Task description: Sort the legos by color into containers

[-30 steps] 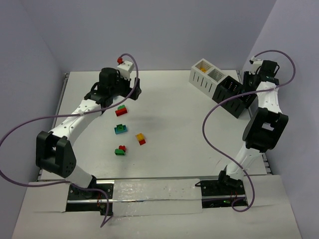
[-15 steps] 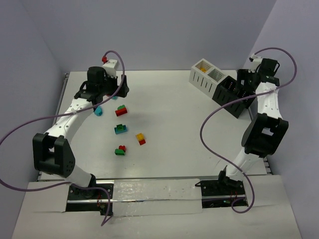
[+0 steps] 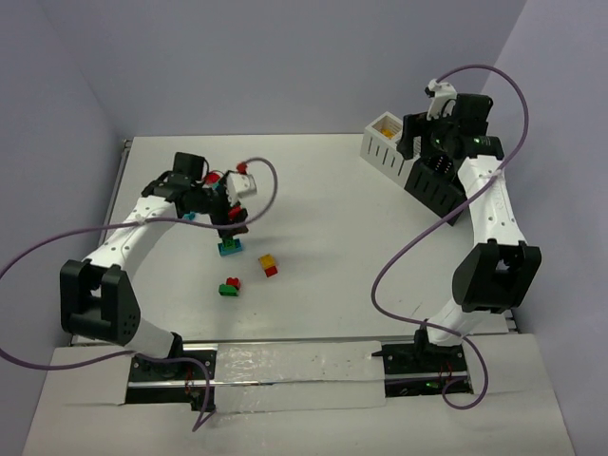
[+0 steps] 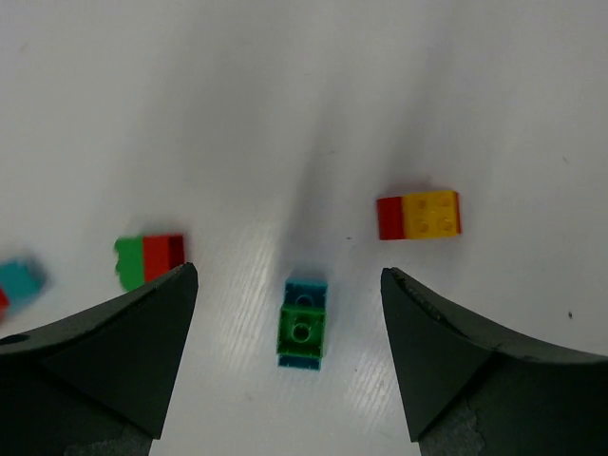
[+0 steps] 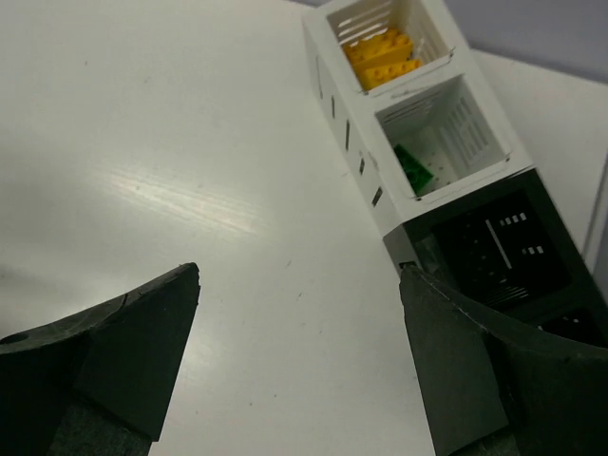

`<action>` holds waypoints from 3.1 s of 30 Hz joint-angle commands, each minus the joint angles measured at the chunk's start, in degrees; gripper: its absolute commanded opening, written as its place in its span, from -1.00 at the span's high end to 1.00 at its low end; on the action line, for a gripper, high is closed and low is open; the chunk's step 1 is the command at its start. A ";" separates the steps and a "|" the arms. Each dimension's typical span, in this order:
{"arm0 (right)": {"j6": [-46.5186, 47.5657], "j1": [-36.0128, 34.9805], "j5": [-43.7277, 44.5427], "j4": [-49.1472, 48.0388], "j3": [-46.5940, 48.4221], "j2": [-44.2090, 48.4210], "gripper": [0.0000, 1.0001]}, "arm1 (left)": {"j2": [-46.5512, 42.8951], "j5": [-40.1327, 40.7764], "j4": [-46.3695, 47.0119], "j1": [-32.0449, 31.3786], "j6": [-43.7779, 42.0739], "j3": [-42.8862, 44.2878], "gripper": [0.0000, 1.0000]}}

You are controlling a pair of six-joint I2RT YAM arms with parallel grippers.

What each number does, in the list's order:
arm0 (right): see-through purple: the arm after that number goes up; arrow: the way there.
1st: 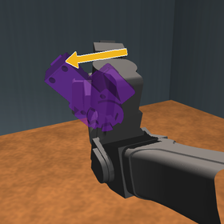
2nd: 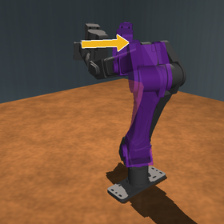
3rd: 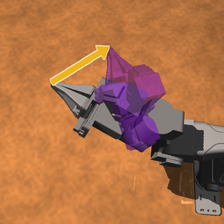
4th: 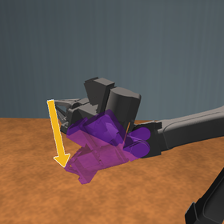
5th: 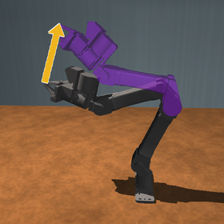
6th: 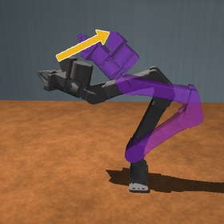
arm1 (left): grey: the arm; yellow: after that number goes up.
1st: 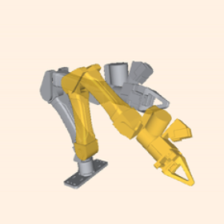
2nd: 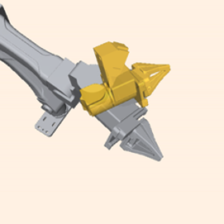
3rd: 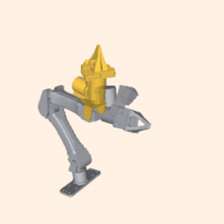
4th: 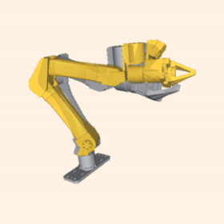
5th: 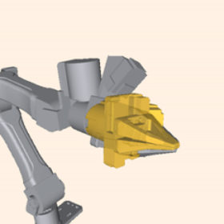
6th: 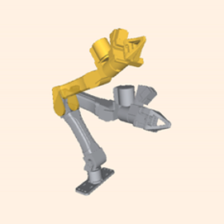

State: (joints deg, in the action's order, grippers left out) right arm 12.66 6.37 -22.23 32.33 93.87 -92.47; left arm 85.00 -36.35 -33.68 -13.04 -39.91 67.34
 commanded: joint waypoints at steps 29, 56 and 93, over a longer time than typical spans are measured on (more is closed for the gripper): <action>0.61 0.06 -0.97 3.01 -3.96 1.24 -0.91 | 21.63 5.87 -31.49 -19.59 -68.27 13.43 -0.48; 1.02 0.02 -0.91 3.71 -3.52 0.09 -0.92 | 23.20 10.33 -25.62 -21.68 -71.68 8.59 -0.03; -15.27 -16.26 -38.15 -15.79 -2.29 5.16 -0.83 | 0.96 -21.83 40.96 -7.62 51.80 7.84 1.00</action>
State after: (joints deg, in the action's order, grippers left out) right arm -5.36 -9.10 -53.12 21.80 88.76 -90.88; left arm 85.96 -49.69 -3.78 -21.70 -4.75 76.22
